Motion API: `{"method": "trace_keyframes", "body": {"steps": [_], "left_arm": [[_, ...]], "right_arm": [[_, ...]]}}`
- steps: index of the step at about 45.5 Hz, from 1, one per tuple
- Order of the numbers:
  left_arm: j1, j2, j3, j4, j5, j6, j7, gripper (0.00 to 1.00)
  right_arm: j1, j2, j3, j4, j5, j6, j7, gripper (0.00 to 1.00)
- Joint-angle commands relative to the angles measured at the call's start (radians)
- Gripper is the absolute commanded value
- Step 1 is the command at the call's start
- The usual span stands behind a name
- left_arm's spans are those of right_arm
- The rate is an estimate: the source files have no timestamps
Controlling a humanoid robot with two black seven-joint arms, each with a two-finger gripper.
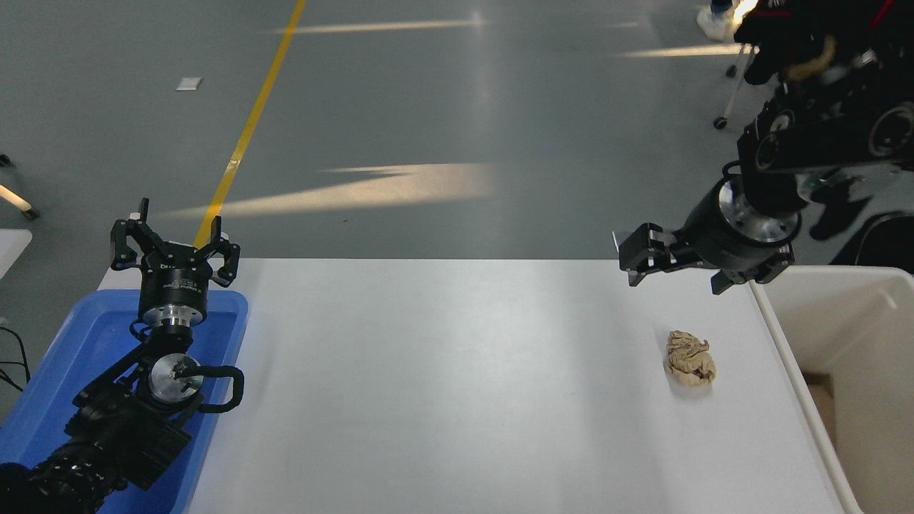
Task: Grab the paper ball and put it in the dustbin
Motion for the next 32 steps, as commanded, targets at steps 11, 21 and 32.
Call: {"method": "trace_keyframes", "body": {"steps": [11, 21, 32], "left_arm": [[0.000, 0.000, 0.000, 0.000, 0.000, 0.000, 0.000, 0.99], [0.000, 0.000, 0.000, 0.000, 0.000, 0.000, 0.000, 0.99], [-0.001, 0.000, 0.001, 0.000, 0.000, 0.000, 0.000, 0.99]], "right_arm": [[-0.457, 0.001, 0.069, -0.365, -0.138, -0.136, -0.001, 0.98], [-0.581, 0.001, 0.164, -0.487, -0.234, -0.191, -0.001, 0.96], [-0.676, 0.020, 0.164, -0.573, -0.312, -0.245, -0.001, 0.97]]}}
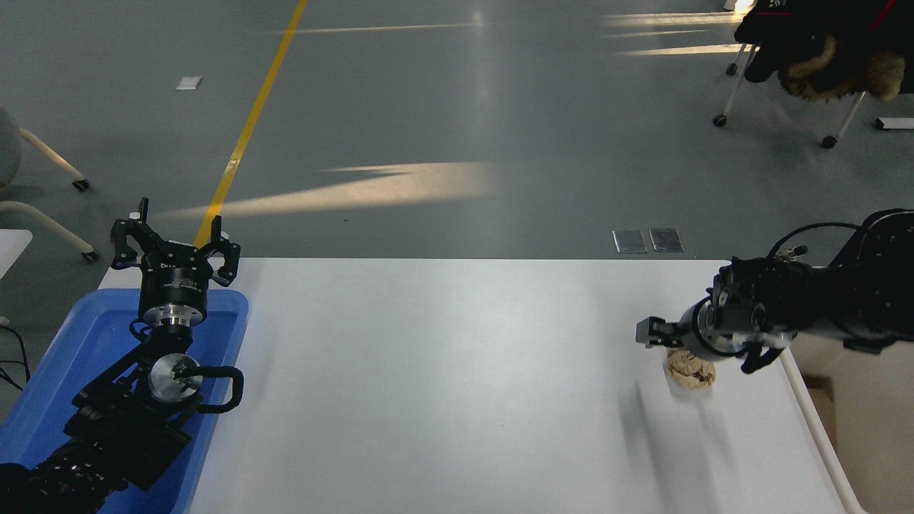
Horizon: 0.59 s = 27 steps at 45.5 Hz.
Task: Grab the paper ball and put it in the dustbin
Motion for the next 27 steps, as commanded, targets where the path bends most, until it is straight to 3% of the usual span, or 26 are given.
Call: {"method": "trace_keyframes", "body": {"steps": [1, 14, 27], "left_arm": [[-0.001, 0.000, 0.001, 0.000, 0.000, 0.000, 0.000, 0.99], [-0.001, 0.000, 0.001, 0.000, 0.000, 0.000, 0.000, 0.99], [-0.001, 0.000, 0.001, 0.000, 0.000, 0.000, 0.000, 0.99]], "right_arm": [[-0.112, 0.014, 0.021, -0.102, -0.118, -0.046, 0.000, 0.97], [-0.151, 0.018, 0.023, -0.151, -0.165, -0.051, 0.000, 0.94], [-0.186, 0.037, -0.003, -0.193, -0.174, -0.048, -0.011, 0.35]]}}
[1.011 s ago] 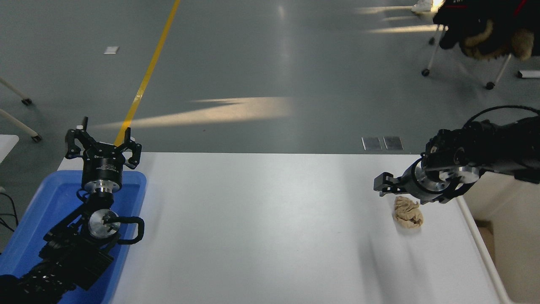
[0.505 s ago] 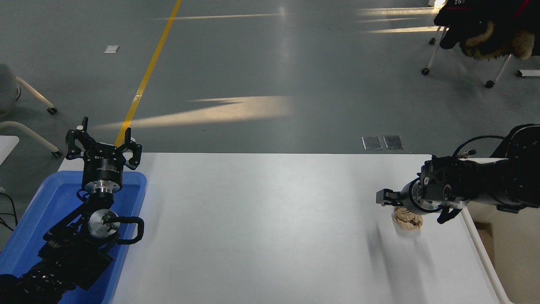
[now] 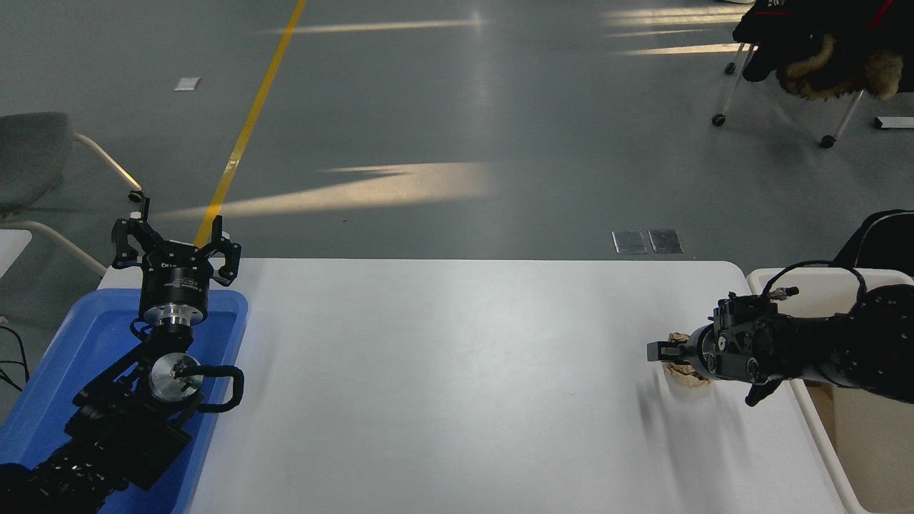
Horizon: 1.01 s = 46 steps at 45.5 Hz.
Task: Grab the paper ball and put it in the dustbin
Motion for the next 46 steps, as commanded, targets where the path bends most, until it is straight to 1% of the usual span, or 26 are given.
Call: {"method": "trace_keyframes", "body": {"steps": [1, 2, 3, 4, 7, 18, 22, 25, 31, 32, 38, 42, 46], "left_arm": [[0.000, 0.000, 0.000, 0.000, 0.000, 0.000, 0.001, 0.99], [0.000, 0.000, 0.000, 0.000, 0.000, 0.000, 0.000, 0.99], [0.000, 0.000, 0.000, 0.000, 0.000, 0.000, 0.000, 0.99], [0.000, 0.000, 0.000, 0.000, 0.000, 0.000, 0.000, 0.99], [0.000, 0.000, 0.000, 0.000, 0.000, 0.000, 0.000, 0.99], [0.000, 0.000, 0.002, 0.000, 0.000, 0.000, 0.000, 0.99], [0.000, 0.000, 0.002, 0.000, 0.000, 0.000, 0.000, 0.99], [0.000, 0.000, 0.002, 0.000, 0.000, 0.000, 0.000, 0.99], [0.000, 0.000, 0.002, 0.000, 0.000, 0.000, 0.001, 0.99], [0.000, 0.000, 0.002, 0.000, 0.001, 0.000, 0.001, 0.99], [0.000, 0.000, 0.002, 0.000, 0.000, 0.000, 0.000, 0.99], [0.000, 0.000, 0.002, 0.000, 0.000, 0.000, 0.000, 0.99], [0.000, 0.000, 0.002, 0.000, 0.000, 0.000, 0.001, 0.99]], "right_arm": [[-0.035, 0.010, -0.027, -0.043, -0.018, -0.002, -0.016, 0.29], [-0.035, 0.010, -0.035, -0.043, -0.020, -0.002, -0.022, 0.20], [-0.035, 0.010, -0.044, -0.043, -0.020, 0.001, -0.028, 0.07], [-0.035, 0.010, -0.055, -0.043, -0.018, 0.006, -0.034, 0.00], [-0.032, 0.010, -0.069, -0.043, 0.000, 0.010, -0.047, 0.00], [0.035, -0.004, -0.059, -0.006, 0.002, 0.000, -0.047, 0.00], [0.128, -0.068, -0.056, 0.121, 0.000, 0.000, -0.044, 0.00], [0.240, -0.122, -0.050, 0.262, -0.003, 0.003, -0.036, 0.00], [0.467, -0.234, -0.047, 0.547, -0.018, 0.020, -0.034, 0.00], [0.551, -0.264, -0.058, 0.640, -0.020, 0.033, -0.034, 0.00], [0.805, -0.347, -0.081, 0.883, -0.027, 0.128, -0.034, 0.00], [0.969, -0.392, -0.092, 0.998, -0.024, 0.222, -0.034, 0.00], [1.130, -0.424, -0.101, 1.053, -0.015, 0.369, -0.034, 0.00]]}}
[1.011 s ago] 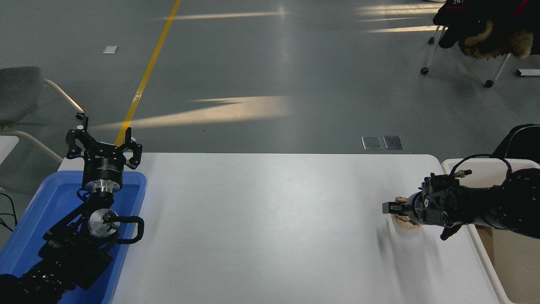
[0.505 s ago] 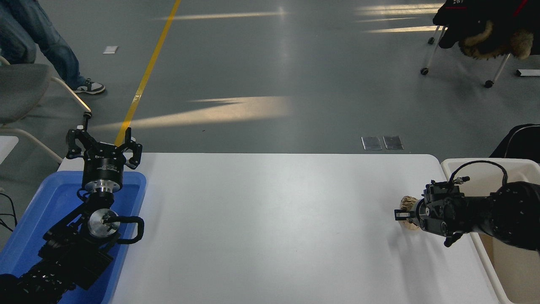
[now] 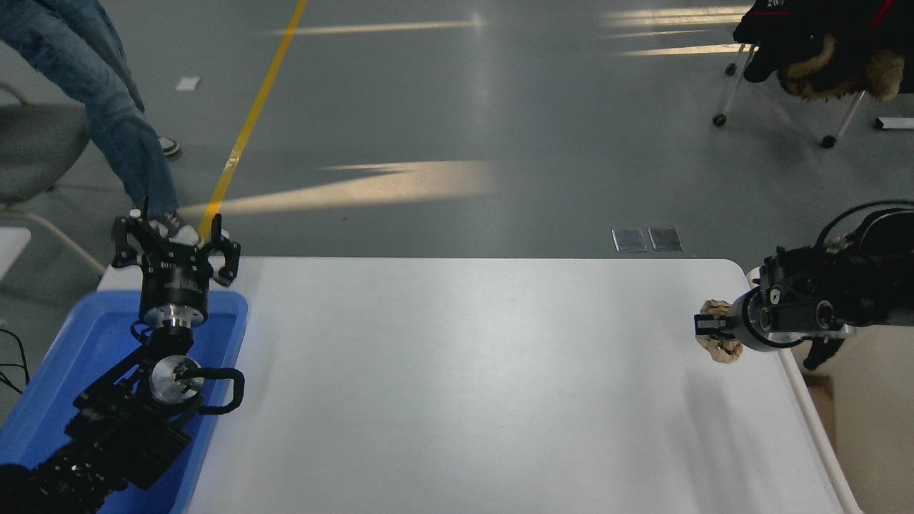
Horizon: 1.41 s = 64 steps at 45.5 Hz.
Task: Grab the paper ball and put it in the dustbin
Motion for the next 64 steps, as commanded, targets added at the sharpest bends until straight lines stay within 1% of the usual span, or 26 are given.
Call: {"method": "trace_keyframes", "body": {"steps": [1, 7, 12, 18, 24, 29, 33, 39, 43, 46, 53, 56, 64], "left_arm": [[0.002, 0.000, -0.001, 0.000, 0.000, 0.000, -0.001, 0.99], [0.002, 0.000, -0.001, 0.000, 0.000, 0.000, -0.001, 0.99], [0.002, 0.000, -0.003, 0.000, 0.000, 0.002, -0.001, 0.99], [0.002, 0.000, -0.003, 0.001, 0.000, 0.002, -0.001, 0.99], [0.002, 0.000, -0.003, 0.001, 0.000, 0.002, -0.001, 0.99], [0.002, 0.000, -0.003, 0.000, 0.000, 0.000, -0.001, 0.99], [0.002, 0.000, -0.003, 0.001, 0.000, 0.002, -0.001, 0.99], [0.002, 0.000, -0.003, 0.001, 0.000, 0.000, -0.001, 0.99], [0.002, 0.000, -0.003, 0.000, 0.000, 0.002, -0.001, 0.99], [0.002, 0.000, -0.003, 0.000, 0.000, 0.002, -0.001, 0.99], [0.002, 0.000, -0.001, 0.000, 0.000, 0.002, -0.001, 0.99], [0.002, 0.000, -0.001, 0.000, 0.000, 0.000, -0.001, 0.99], [0.000, 0.000, -0.001, 0.000, 0.000, 0.000, -0.001, 0.99]], "right_arm": [[0.460, -0.129, -0.027, 0.304, 0.008, 0.267, 0.002, 0.00], [0.631, -0.143, -0.032, 0.304, 0.068, 0.471, 0.005, 0.00], [0.757, -0.143, -0.030, 0.304, 0.126, 0.597, 0.005, 0.00], [0.842, -0.144, -0.030, 0.304, 0.139, 0.599, 0.005, 0.00], [0.846, -0.144, -0.053, 0.304, 0.137, 0.599, 0.004, 0.00], [0.813, -0.144, -0.107, 0.281, 0.122, 0.599, 0.002, 0.00], [0.712, -0.153, -0.148, 0.211, 0.114, 0.599, 0.000, 0.00], [0.518, -0.211, -0.182, 0.031, 0.071, 0.516, -0.006, 0.00], [0.377, -0.258, -0.177, -0.097, 0.063, 0.461, -0.006, 0.00], [0.258, -0.288, -0.167, -0.205, 0.066, 0.398, -0.007, 0.00], [-0.058, -0.320, -0.092, -0.424, 0.085, 0.220, -0.009, 0.00], [-0.201, -0.334, -0.024, -0.501, 0.118, 0.149, -0.009, 0.00], [-0.574, -0.348, 0.163, -0.737, 0.267, 0.016, -0.007, 0.00]]}}
